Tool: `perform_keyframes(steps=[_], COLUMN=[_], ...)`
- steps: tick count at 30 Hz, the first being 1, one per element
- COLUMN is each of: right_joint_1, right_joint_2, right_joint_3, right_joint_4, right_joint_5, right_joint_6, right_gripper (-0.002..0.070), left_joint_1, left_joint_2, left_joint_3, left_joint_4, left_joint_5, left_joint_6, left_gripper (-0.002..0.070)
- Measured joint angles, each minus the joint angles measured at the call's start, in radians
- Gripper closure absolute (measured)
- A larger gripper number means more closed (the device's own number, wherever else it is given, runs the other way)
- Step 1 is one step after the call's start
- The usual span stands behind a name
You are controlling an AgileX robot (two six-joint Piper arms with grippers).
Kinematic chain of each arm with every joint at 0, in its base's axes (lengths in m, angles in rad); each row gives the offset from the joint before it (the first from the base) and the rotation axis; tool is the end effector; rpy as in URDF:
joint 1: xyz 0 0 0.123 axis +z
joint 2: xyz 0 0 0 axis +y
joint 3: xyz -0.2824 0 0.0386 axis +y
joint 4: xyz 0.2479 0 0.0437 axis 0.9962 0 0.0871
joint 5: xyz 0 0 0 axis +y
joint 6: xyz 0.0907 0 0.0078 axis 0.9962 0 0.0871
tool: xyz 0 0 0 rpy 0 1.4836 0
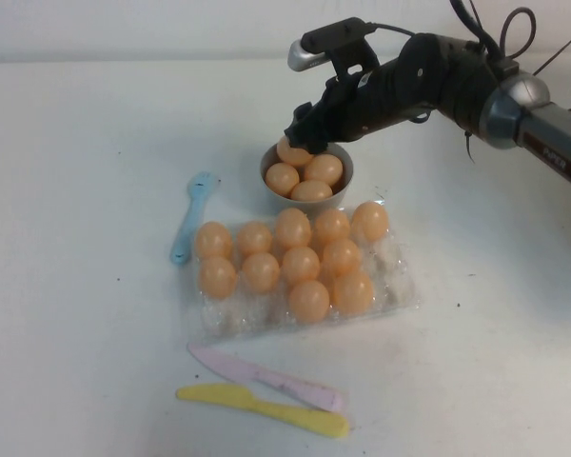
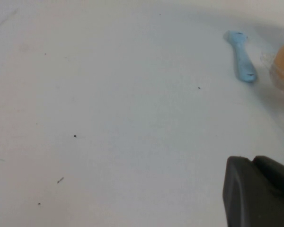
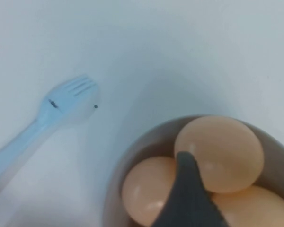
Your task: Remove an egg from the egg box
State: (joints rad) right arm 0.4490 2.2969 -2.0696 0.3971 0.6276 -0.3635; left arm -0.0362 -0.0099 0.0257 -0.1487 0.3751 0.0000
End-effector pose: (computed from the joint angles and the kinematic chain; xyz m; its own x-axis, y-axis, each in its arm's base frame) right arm 0.4718 0.2503 0.2361 -0.5793 -0.3183 -0.7504 -0.5966 0.7929 0.1243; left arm 0.0524 -0.0069 0.1716 -0.3046 -0.1269 -0.9440 0.0464 0.9879 -0.1478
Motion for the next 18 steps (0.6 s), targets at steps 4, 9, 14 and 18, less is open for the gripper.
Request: perform_keyframes(steps=[4,9,14,18], right_joint_1=[0.0,0.0,0.0,0.0], right_joint_2=[0.0,-0.026,-0.135,-0.268], right_joint_3=[-0.031,-0.095,-0.106,-0.081], right_joint_4=[0.0,0.002,0.002,0.007], right_joint_5=[0.061,0.202,0.288,0.289], right_joint_6=[0.0,0.012,0.024,0.012], right_gripper=[0.0256,0.0391,0.0643,0.0683], left_joint_1=[0.0,0.0,0.0,0.0], left_joint_2=[0.0,0.0,0.0,0.0], left_joint_3=[0.0,0.0,0.0,0.0], left_joint_4=[0.0,0.0,0.0,0.0], left_joint_5=[0.0,0.0,0.0,0.0], left_joint_6=[0.0,0.0,0.0,0.0], left_gripper=[0.0678,0.0678,0.0678,0.0678])
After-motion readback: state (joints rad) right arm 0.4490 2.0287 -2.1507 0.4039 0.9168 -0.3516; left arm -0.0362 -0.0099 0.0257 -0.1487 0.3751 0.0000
